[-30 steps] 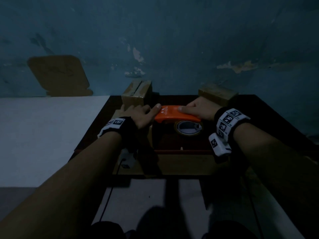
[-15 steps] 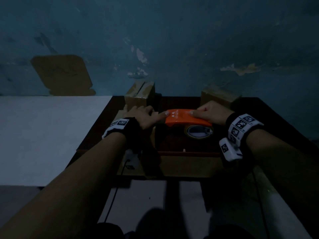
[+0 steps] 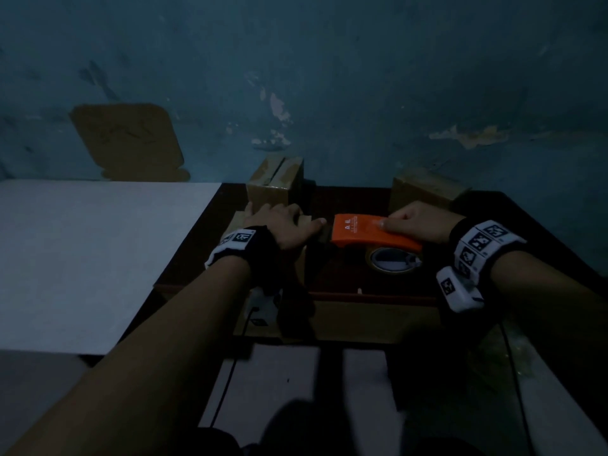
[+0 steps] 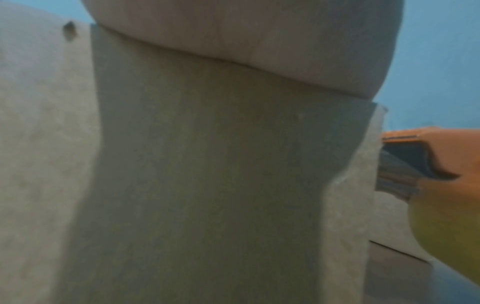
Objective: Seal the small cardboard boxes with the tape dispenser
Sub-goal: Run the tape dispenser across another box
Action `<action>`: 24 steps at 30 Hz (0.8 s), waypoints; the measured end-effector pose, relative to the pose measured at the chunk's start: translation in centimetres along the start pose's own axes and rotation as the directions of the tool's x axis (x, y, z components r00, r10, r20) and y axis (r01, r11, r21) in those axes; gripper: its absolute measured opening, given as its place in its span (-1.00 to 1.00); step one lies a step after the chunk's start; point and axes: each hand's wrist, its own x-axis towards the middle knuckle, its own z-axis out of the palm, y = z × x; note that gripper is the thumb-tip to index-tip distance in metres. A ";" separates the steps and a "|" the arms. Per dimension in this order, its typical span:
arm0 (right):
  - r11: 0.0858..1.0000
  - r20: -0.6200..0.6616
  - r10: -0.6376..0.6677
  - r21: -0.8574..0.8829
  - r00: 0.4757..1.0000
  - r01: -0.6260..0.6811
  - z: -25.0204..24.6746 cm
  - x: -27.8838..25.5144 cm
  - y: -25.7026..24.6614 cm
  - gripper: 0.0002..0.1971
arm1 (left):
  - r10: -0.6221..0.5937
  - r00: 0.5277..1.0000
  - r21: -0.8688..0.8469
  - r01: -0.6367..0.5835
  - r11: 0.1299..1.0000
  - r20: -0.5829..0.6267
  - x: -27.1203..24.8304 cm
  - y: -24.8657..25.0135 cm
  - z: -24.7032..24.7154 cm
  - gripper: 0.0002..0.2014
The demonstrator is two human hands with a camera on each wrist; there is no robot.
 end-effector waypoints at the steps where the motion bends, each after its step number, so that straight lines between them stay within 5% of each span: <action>1: 0.999 0.022 0.022 -0.026 1.000 -0.022 0.0 0.0 -0.3 -0.63 | 0.000 1.000 0.002 0.000 1.000 0.001 0.1 0.0 0.0 -0.25; 6: 0.987 0.006 0.091 -0.134 0.996 -0.090 0.2 0.4 -1.5 -0.54 | 0.003 1.000 -0.025 -0.004 1.000 -0.019 0.2 -0.1 0.2 -0.40; 11: 0.986 0.033 0.114 -0.128 0.993 -0.109 0.7 0.7 -1.0 -0.23 | 0.016 0.998 -0.084 -0.020 0.996 -0.052 0.3 -0.2 0.4 -0.54; 24: 0.958 0.082 0.167 -0.248 0.982 -0.143 1.8 2.6 -3.1 -0.36 | 0.045 0.993 -0.119 -0.058 0.991 -0.113 0.4 -0.5 0.6 -0.61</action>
